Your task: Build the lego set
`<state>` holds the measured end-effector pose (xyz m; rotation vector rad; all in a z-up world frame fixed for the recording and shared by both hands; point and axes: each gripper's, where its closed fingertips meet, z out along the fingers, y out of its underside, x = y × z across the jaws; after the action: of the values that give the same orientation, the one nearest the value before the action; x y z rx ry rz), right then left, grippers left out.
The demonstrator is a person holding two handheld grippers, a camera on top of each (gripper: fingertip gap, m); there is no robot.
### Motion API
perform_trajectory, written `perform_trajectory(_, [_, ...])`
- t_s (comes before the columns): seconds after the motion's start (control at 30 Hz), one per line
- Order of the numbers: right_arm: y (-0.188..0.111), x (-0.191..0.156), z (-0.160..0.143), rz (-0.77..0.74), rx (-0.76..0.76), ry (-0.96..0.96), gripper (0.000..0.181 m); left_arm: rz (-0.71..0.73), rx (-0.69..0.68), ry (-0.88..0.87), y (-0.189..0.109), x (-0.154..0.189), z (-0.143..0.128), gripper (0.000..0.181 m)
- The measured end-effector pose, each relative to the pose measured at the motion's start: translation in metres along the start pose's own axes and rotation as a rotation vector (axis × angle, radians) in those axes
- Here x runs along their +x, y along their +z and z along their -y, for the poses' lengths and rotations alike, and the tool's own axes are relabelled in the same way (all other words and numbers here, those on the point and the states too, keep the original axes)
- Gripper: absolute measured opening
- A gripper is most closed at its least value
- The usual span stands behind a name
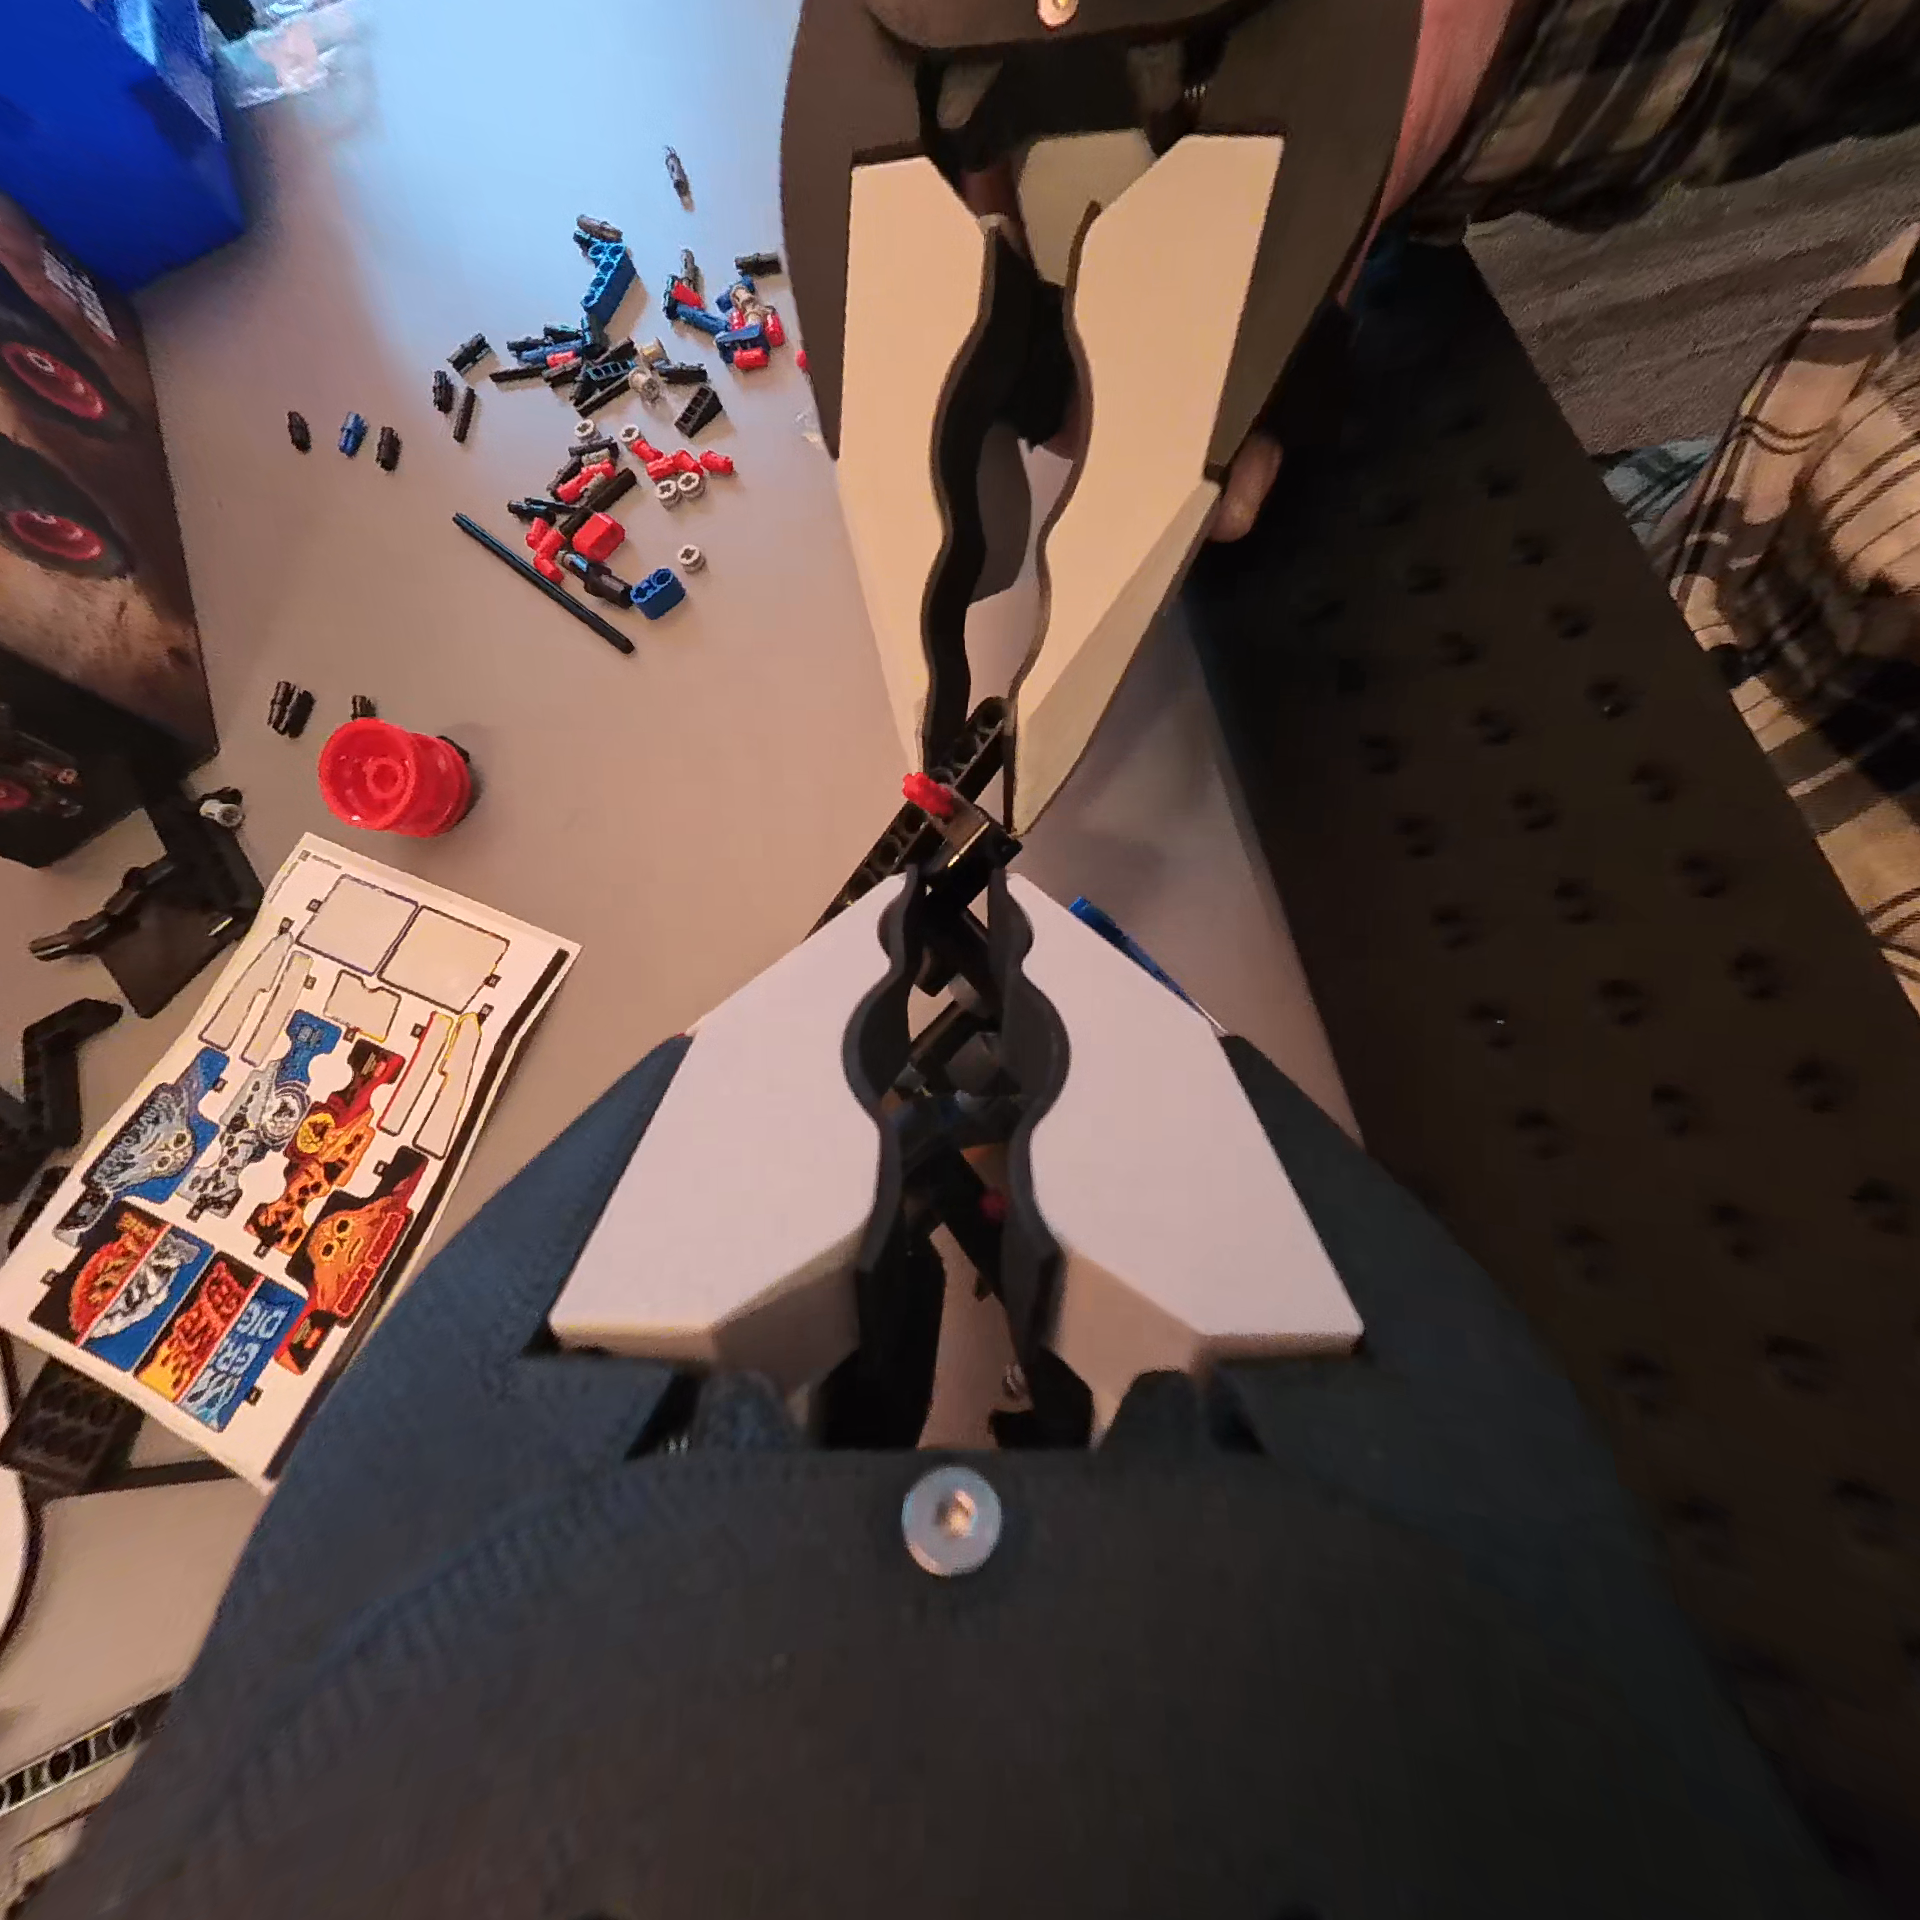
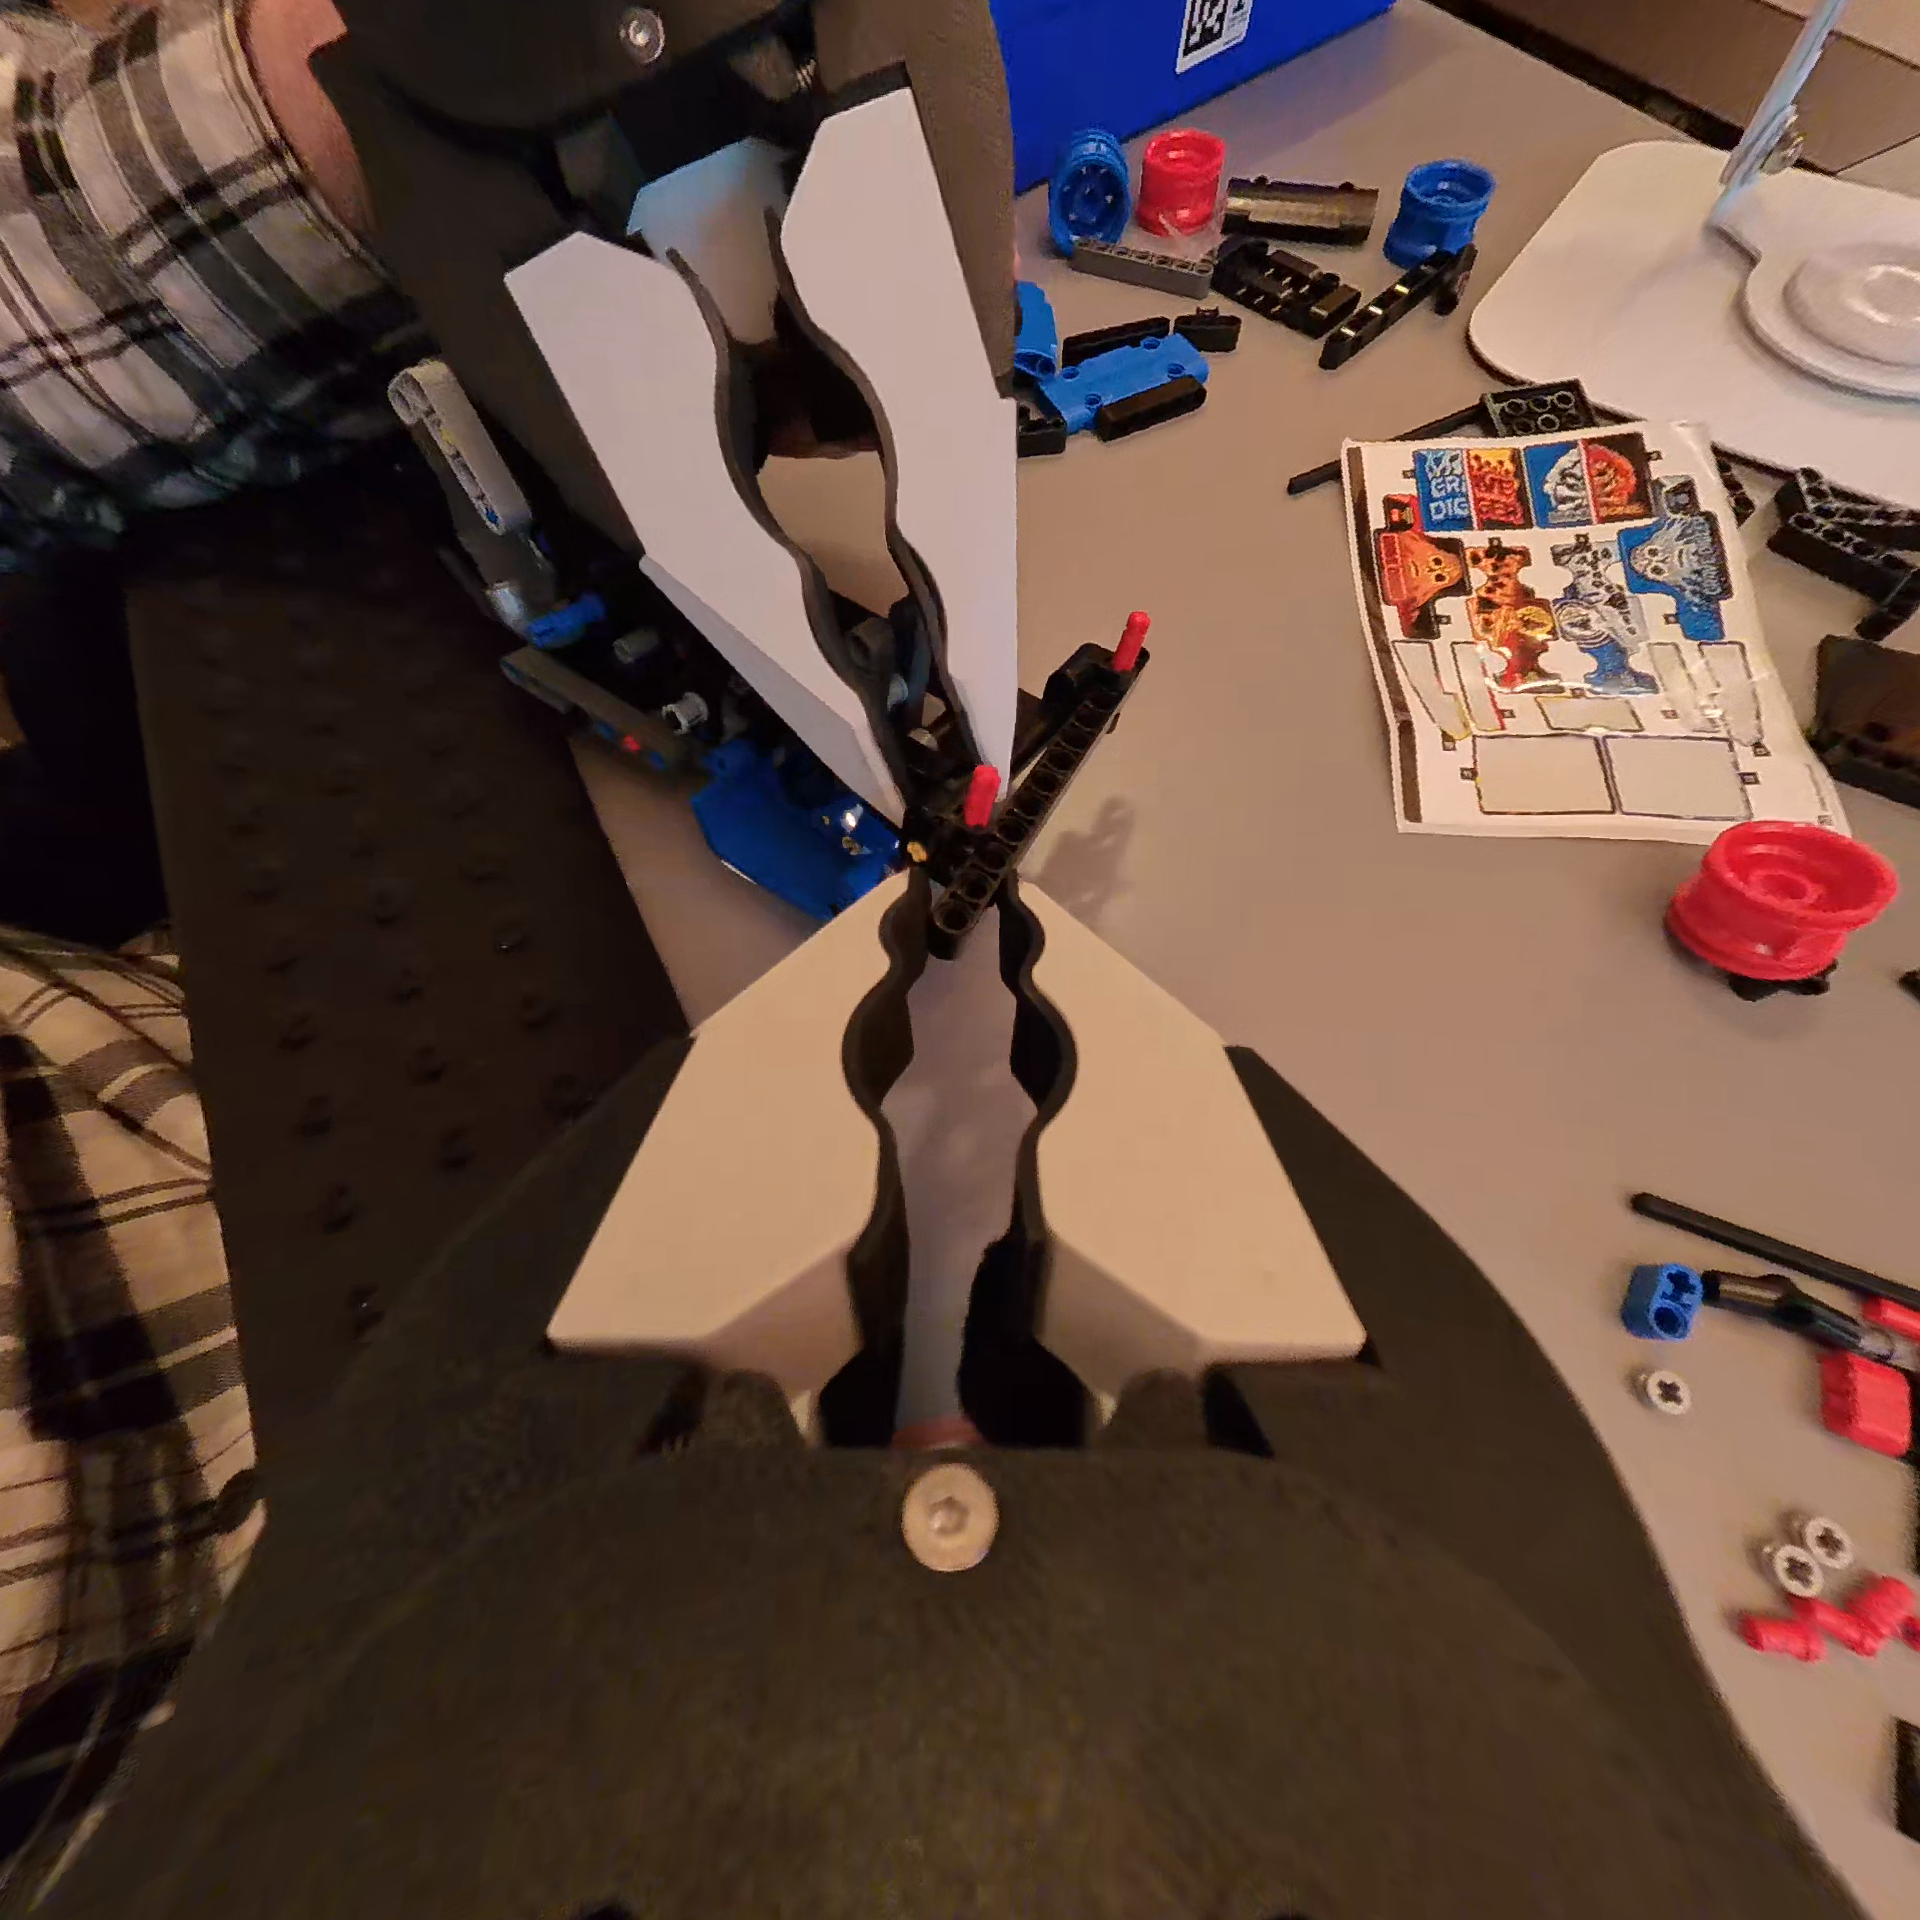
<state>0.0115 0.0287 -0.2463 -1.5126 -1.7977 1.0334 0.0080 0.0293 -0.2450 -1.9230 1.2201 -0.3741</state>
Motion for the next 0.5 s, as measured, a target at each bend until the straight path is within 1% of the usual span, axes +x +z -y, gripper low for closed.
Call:
perform_trajectory(0.2, [0.0006, 0.0012, 0.0004, -0.052, -0.007, -0.090, 0.010, -0.004, 0.015, -0.020, -0.0004, -0.0014, 0.0000, 0.009])
perform_trajectory(0.33, [0.0005, 0.0014, 0.0015, -0.035, -0.011, -0.060, 0.010, -0.003, 0.019, -0.023, -0.0008, -0.0018, 0.0000, 0.009])
perform_trajectory(0.5, [-0.0010, 0.0029, 0.0031, 0.024, -0.035, -0.017, 0.010, 0.003, 0.032, -0.032, -0.0007, -0.0037, 0.0011, 0.009])
